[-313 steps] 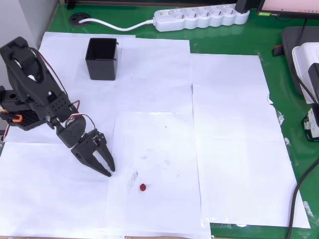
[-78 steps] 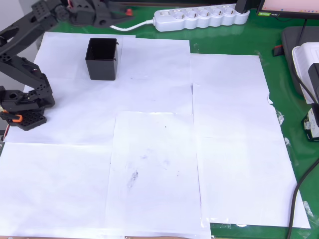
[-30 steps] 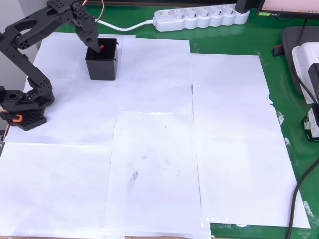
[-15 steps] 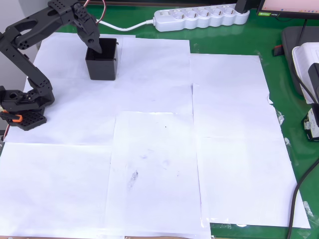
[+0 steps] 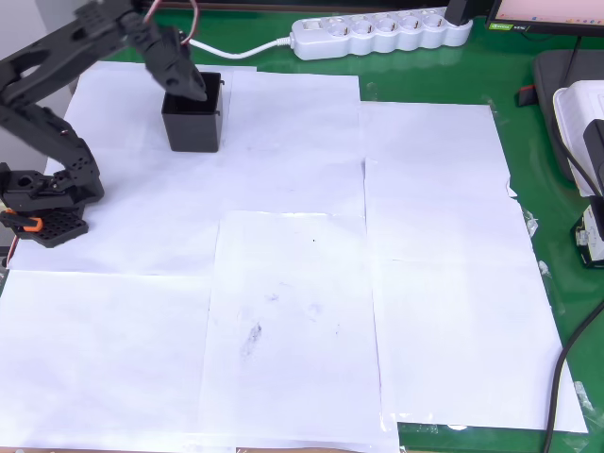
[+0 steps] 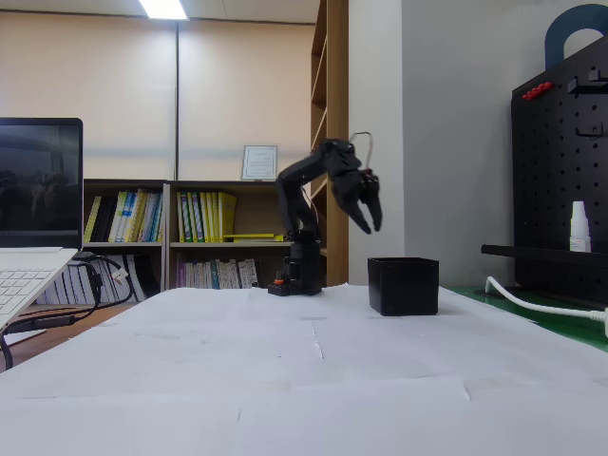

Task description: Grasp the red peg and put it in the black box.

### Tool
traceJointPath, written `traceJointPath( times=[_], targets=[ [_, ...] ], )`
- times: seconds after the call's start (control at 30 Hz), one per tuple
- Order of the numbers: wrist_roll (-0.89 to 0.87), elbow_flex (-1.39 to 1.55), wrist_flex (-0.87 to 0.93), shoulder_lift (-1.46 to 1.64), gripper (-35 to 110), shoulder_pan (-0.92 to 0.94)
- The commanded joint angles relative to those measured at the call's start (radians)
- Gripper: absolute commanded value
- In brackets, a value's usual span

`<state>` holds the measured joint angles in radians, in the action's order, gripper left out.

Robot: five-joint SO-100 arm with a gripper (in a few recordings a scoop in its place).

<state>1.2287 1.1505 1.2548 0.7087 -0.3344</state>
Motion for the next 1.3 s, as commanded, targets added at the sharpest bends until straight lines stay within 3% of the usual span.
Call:
traceJointPath(
  times=[0.0, 0.37, 0.77, 1.03, 1.27],
  targets=[
    [0.095, -0.143, -0.021, -0.250, 0, 0.092],
    [0.149, -0.695, -0.063, -0.526, 0, 0.282],
    [0.178, -1.034, 0.077, -0.827, 0, 0.379],
    [0.184, -1.046, 0.225, -0.894, 0, 0.382],
    [0.187, -1.046, 0.227, -0.894, 0, 0.416]
  ],
)
